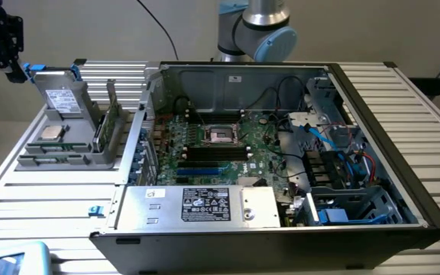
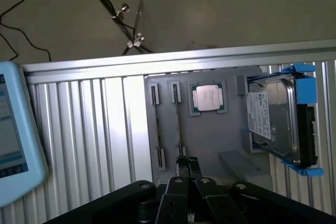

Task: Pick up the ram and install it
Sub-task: 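Pick up the ram and move it above insertion slot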

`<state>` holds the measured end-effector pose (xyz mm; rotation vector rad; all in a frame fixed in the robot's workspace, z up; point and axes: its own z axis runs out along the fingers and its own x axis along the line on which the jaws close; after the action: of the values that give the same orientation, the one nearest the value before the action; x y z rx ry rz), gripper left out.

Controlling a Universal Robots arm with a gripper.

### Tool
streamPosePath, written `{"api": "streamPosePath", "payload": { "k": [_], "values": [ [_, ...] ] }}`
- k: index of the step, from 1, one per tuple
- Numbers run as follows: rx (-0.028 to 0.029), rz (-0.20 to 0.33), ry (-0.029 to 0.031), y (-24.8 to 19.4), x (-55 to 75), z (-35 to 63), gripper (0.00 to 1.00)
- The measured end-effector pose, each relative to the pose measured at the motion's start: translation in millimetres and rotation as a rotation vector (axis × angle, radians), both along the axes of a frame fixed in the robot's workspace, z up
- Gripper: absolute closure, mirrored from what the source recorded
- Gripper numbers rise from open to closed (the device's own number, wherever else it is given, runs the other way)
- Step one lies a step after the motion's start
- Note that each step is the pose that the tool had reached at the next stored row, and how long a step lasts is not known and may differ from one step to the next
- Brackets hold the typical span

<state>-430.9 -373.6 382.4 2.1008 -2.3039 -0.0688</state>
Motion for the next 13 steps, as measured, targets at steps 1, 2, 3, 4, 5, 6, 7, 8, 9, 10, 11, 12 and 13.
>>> {"api": "streamPosePath", "payload": {
  "k": [1,2,3,4,5,6,7,8,9,10,11,12,13],
  "values": [
    [0.0000,0.000,0.0000,0.0,0.0,0.0,0.89],
    [0.0000,0.000,0.0000,0.0,0.0,0.0,0.88],
    [0.0000,0.000,0.0000,0.0,0.0,0.0,0.88],
    [0.0000,0.000,0.0000,0.0,0.0,0.0,0.82],
    [0.0000,0.000,0.0000,0.0,0.0,0.0,0.76],
    [0.0000,0.000,0.0000,0.0,0.0,0.0,0.69],
    [0.0000,0.000,0.0000,0.0,0.0,0.0,0.69],
    [-0.0003,0.000,0.0000,0.0,0.0,0.0,0.64],
    [-0.0006,0.007,-0.0001,0.0,0.0,-0.1,0.64],
    [-0.0015,0.022,-0.0002,0.0,0.0,-0.6,0.57],
    [-0.0028,0.037,0.0000,0.1,0.0,-1.3,0.57],
    [-0.0049,0.050,0.0002,0.1,0.1,-2.2,0.57],
    [-0.0070,0.064,0.0001,0.0,0.2,-3.4,0.57]
  ]
}}
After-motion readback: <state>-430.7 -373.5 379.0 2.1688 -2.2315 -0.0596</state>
